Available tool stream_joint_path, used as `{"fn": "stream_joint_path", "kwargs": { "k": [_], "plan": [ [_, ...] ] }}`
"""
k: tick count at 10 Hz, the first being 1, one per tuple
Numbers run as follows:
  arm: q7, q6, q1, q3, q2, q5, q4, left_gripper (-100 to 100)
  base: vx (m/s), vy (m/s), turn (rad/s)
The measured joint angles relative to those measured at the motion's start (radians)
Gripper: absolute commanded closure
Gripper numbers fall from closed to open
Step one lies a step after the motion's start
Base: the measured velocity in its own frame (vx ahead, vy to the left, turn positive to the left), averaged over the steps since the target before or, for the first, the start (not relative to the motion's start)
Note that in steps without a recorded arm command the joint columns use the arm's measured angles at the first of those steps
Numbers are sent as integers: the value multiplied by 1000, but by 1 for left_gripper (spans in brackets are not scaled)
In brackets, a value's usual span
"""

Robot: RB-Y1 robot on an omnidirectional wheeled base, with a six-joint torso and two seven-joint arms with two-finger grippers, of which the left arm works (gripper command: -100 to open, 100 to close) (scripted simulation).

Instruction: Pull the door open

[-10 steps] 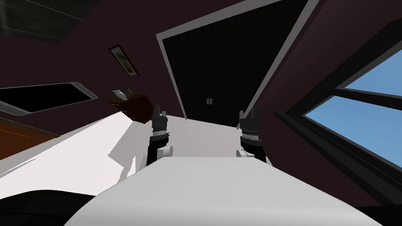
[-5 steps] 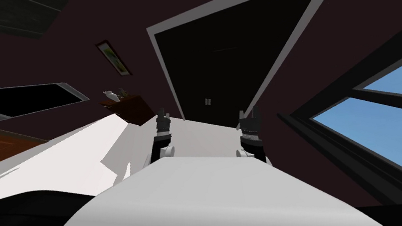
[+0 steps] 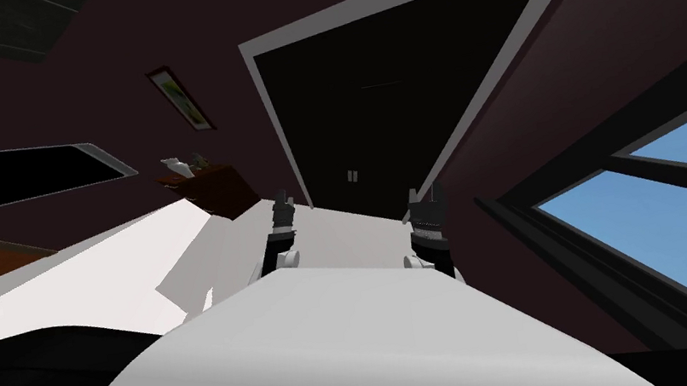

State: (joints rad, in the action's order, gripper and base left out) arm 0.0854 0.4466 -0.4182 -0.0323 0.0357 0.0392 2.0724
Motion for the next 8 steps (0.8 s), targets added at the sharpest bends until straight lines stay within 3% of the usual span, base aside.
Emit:
{"fn": "stream_joint_path", "kwargs": {
  "k": [8],
  "plan": [
    [-34,45,49,-1,37,-15,-176,-100,101,-26,-50]
  ]
}}
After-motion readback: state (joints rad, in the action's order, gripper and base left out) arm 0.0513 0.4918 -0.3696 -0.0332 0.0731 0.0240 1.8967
